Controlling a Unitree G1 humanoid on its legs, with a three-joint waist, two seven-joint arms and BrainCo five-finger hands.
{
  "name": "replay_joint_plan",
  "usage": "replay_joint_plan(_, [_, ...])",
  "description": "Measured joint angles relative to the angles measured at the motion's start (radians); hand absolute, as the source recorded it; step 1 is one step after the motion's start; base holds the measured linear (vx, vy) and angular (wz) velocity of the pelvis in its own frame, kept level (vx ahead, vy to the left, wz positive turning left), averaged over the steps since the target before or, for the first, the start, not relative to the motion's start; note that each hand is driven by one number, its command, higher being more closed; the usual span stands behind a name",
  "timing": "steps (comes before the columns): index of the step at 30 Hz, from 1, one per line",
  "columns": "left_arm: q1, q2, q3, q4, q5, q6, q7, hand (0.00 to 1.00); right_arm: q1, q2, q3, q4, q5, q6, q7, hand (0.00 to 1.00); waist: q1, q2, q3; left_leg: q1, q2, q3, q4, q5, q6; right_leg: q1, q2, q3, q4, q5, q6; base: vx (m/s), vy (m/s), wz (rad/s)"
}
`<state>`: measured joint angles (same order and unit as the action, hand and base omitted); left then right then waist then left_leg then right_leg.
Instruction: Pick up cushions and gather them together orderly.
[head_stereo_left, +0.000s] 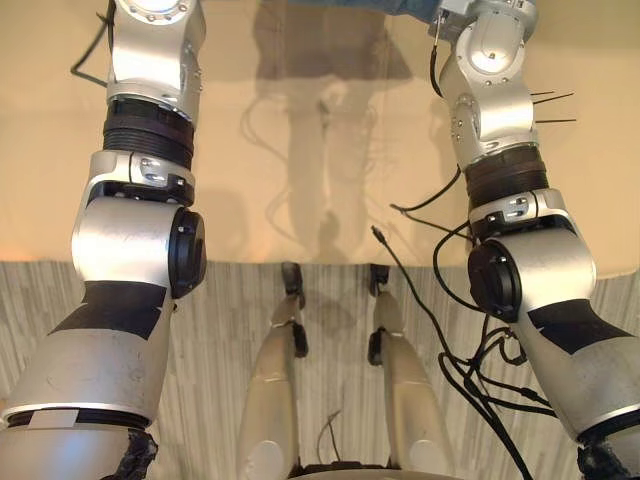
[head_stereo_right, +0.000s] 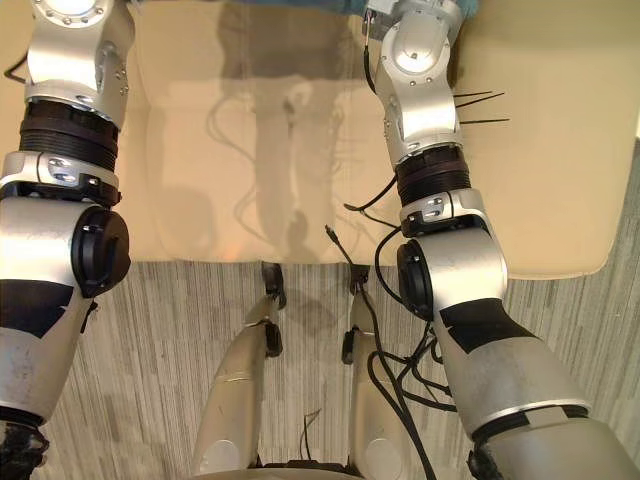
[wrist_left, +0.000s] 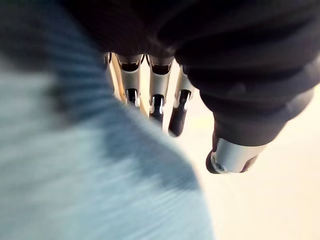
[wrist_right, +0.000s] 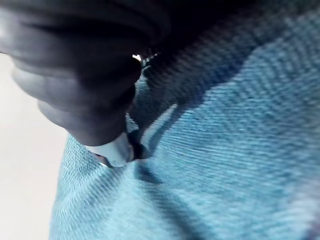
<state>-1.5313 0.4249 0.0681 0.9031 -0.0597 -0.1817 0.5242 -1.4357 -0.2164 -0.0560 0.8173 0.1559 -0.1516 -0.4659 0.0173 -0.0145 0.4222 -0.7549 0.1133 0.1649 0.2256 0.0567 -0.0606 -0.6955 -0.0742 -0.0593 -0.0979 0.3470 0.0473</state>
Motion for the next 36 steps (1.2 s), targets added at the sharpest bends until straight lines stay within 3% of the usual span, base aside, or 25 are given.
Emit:
replay_joint_plan(3, [0.140,-0.006,0.067,-0.001,0.002,0.000,-0.069,0.00,0.158,0.004,0.078,-0.058,0.047,0.002,0.080,0.00,-0.001,0.000,0.000,-0.002,0.005,-0.001,-0.008,0.000,0.000,-0.004,0.005,0.007,0.000,0.000,0.000,0.00,0.000,0.00])
replay_joint_plan(7, [0.351,-0.046,0.130,-0.001,0.001,0.008,-0.107,0.00,0.312,0.006,0.094,-0.171,0.052,-0.001,0.121,0.00,-0.005,0.000,0.000,0.001,0.012,0.003,-0.012,0.000,-0.001,-0.007,0.011,0.009,0.000,0.000,0.000,-0.02,0.016,-0.05])
replay_joint_plan(13, [0.615,-0.127,0.139,-0.081,-0.033,0.011,-0.137,0.00,0.481,-0.008,0.077,-0.374,0.038,-0.062,0.142,0.00,0.000,0.000,0.000,0.024,0.019,0.011,-0.010,-0.001,-0.002,0.017,0.016,0.030,0.000,-0.002,0.001,-0.05,0.002,-0.02])
replay_joint_plan(15, [0.687,-0.127,0.117,-0.190,-0.057,0.002,-0.152,0.00,0.562,-0.011,0.051,-0.442,0.030,-0.073,0.139,0.00,0.001,0.000,0.000,0.033,0.025,0.009,-0.008,-0.006,-0.002,0.036,0.019,0.042,0.000,-0.029,0.017,-0.07,-0.034,0.12])
replay_joint_plan(21, [0.882,-0.128,0.002,-0.512,-0.084,-0.057,-0.156,0.00,0.810,-0.035,0.000,-0.614,-0.013,-0.078,0.138,0.00,0.028,0.000,0.000,0.082,0.041,0.006,-0.008,0.003,-0.015,0.092,0.034,0.029,0.000,-0.051,-0.004,-0.04,-0.048,0.06])
replay_joint_plan(24, [1.062,-0.170,-0.042,-0.668,-0.089,-0.080,-0.192,0.00,1.017,-0.023,-0.005,-0.736,-0.057,-0.079,0.145,0.00,0.029,0.000,-0.005,0.167,0.045,-0.006,-0.008,-0.008,-0.020,0.187,0.039,0.008,0.000,-0.075,-0.015,0.03,-0.048,0.11])
replay_joint_plan(26, [1.230,-0.227,-0.080,-0.748,-0.106,-0.090,-0.232,0.00,1.193,-0.014,-0.001,-0.791,-0.104,-0.079,0.181,0.00,0.032,0.000,-0.046,0.216,0.045,-0.011,-0.007,-0.034,-0.018,0.224,0.039,0.002,0.029,-0.114,-0.013,0.09,-0.024,0.06])
replay_joint_plan(31, [1.534,-0.256,-0.143,-0.749,-0.109,-0.088,-0.350,0.00,1.489,0.019,0.037,-0.705,-0.204,-0.078,0.291,0.00,0.026,0.000,-0.137,0.364,0.035,-0.002,-0.019,-0.076,-0.019,0.335,0.036,0.002,0.087,-0.187,-0.013,0.13,0.008,-0.03])
replay_joint_plan(33, [1.625,-0.255,-0.148,-0.641,-0.106,-0.085,-0.416,0.00,1.575,0.020,0.036,-0.500,-0.250,-0.069,0.351,0.00,0.019,0.002,-0.209,0.445,0.021,0.000,-0.055,-0.081,-0.017,0.391,0.026,0.002,0.104,-0.223,0.000,0.13,0.004,0.04])
replay_joint_plan(36, [1.656,-0.243,-0.135,-0.401,-0.061,-0.055,-0.472,0.00,1.592,0.016,0.034,-0.254,-0.286,-0.044,0.423,0.00,-0.007,0.007,-0.250,0.555,0.001,0.021,-0.092,-0.090,-0.008,0.475,0.014,0.013,0.103,-0.239,0.013,0.08,0.046,-0.11])
